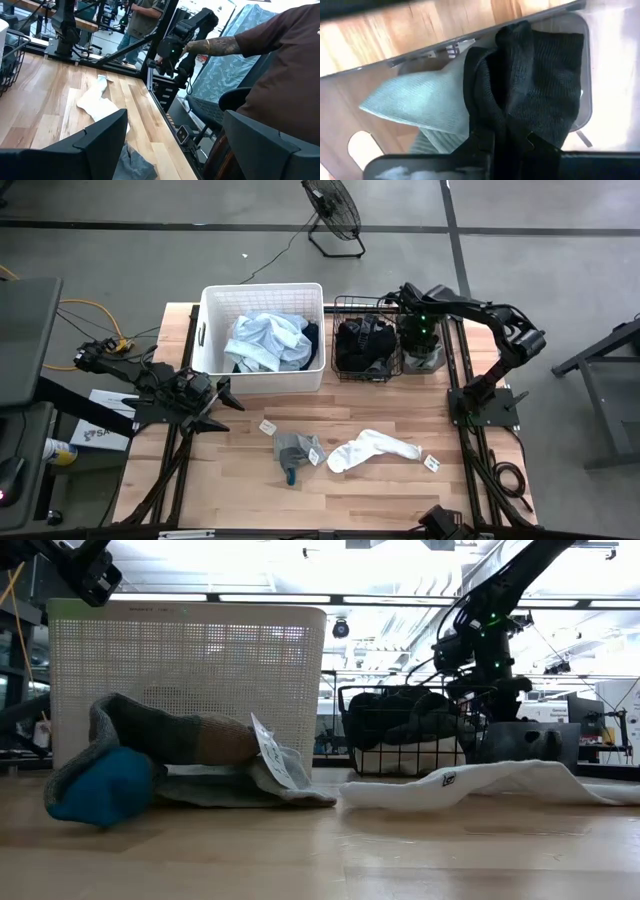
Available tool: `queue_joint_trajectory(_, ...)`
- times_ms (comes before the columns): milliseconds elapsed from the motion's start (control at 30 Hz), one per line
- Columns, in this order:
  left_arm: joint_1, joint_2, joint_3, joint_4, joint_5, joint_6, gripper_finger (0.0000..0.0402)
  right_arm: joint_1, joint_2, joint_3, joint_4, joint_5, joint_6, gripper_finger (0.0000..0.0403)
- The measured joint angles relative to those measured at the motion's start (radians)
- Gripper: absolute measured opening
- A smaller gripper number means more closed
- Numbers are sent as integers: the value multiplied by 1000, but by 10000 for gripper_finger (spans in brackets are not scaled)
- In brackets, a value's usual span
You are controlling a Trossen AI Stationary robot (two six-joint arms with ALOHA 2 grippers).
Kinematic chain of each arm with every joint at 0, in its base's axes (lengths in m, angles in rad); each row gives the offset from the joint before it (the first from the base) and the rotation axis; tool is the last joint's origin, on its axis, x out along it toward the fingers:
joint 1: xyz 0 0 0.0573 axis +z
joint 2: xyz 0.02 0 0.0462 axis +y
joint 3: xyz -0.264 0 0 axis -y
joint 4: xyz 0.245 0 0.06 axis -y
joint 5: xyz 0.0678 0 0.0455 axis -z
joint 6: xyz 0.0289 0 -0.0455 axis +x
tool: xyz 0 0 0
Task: Pick & Place Cloths
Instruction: Put the black sock into the black bin
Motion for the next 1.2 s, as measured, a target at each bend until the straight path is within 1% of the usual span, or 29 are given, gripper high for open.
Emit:
queue_joint_trajectory(267, 0, 0, 0, 0, -1, 0, 324, -19, -1, -28, 2, 15, -12, 4)
queue_joint_trajectory(667, 0, 0, 0, 0, -3, 1, 324, -35, -2, -36, -50, 141, -3, 5)
queue_joint_trajectory(833, 0, 0, 0, 0, -3, -1, 324, -34, 0, -39, -55, 141, -2, 5)
queue_joint_trajectory(1067, 0, 0, 0, 1, -2, -22, 324, -33, 0, -38, -51, 109, 0, 7)
queue_joint_trajectory(1133, 0, 0, 0, 1, -2, -22, 324, -33, 0, -38, -49, 108, 1, 17)
queue_joint_trajectory(1200, 0, 0, 0, 1, -2, -22, 324, -33, 0, -38, -49, 97, 8, 37)
